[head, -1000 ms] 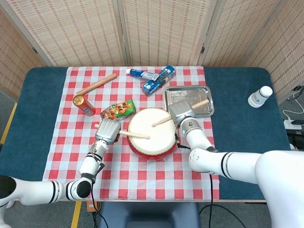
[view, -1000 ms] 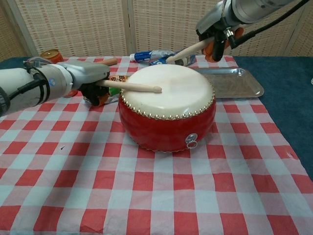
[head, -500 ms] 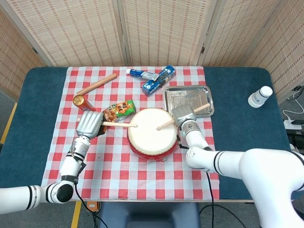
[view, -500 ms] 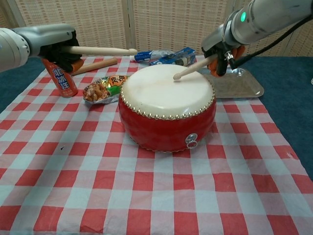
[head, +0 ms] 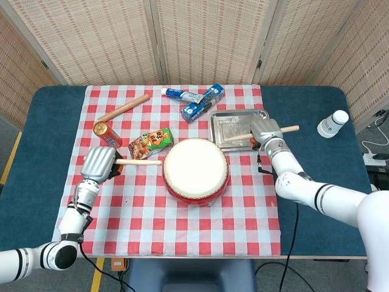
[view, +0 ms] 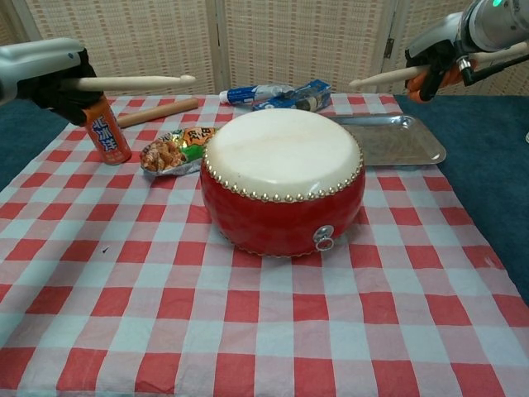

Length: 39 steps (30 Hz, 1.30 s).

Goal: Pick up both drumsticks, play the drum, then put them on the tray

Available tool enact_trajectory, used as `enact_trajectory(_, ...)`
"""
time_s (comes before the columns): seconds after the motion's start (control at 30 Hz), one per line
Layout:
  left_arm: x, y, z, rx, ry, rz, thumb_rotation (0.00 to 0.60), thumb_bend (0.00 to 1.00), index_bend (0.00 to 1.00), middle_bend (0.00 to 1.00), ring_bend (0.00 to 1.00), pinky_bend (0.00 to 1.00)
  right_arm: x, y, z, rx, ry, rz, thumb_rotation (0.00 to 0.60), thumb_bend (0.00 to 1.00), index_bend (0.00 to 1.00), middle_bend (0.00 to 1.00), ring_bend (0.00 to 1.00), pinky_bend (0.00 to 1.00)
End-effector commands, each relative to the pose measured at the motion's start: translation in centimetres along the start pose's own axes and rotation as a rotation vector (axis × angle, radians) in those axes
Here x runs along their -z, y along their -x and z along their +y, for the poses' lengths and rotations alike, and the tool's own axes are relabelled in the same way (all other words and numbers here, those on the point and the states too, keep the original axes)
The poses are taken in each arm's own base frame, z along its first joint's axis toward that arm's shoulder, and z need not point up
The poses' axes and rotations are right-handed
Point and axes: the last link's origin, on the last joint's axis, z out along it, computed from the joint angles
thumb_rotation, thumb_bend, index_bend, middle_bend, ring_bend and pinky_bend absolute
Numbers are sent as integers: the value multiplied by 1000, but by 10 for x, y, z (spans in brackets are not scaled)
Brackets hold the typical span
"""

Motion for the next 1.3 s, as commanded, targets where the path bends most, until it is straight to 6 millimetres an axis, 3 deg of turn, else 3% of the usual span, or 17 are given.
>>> enact_trajectory(0.03, 3, 0, -4, 5, -8, 1, 600, 573, 1000, 1000, 1000, 1000, -34, 34, 8, -8, -1, -30, 600, 679, 1000, 1000, 1000, 1000)
enact_trajectory(0.2, 8, -2, -17, -4, -32, 5, 600, 573, 1000, 1000, 1000, 1000, -60, 46, 3, 10, -6, -18, 600, 599, 1000, 1000, 1000, 1000)
enact_trajectory(0.43, 13, -7, -28, 7, -53, 18, 600, 573, 1000, 1000, 1000, 1000, -81, 48, -10, 29, -19, -11, 600, 524, 1000, 998, 982, 980)
enact_trajectory(0.6, 17, -9, -32, 6, -54, 21, 600, 573, 1000, 1000, 1000, 1000, -89, 44, -19, 23, -27, -6, 600, 471, 992, 914, 833, 859)
enact_trajectory(0.73, 19, -10, -33, 19, -54, 28, 600, 574, 1000, 1000, 1000, 1000, -94, 41, -22, 16, -26, 0, 600, 467, 923, 836, 742, 774)
enact_trajectory(1.0, 23, -14, -38, 27, -53, 37, 600, 574, 1000, 1000, 1000, 1000, -101, 40, -23, -16, -17, -12, 600, 429, 584, 594, 468, 523)
enact_trajectory(1.3, 28, -20, -40, 23, -48, 50, 600, 573, 1000, 1000, 1000, 1000, -105, 46, -21, -70, 3, -29, 600, 357, 160, 290, 199, 367)
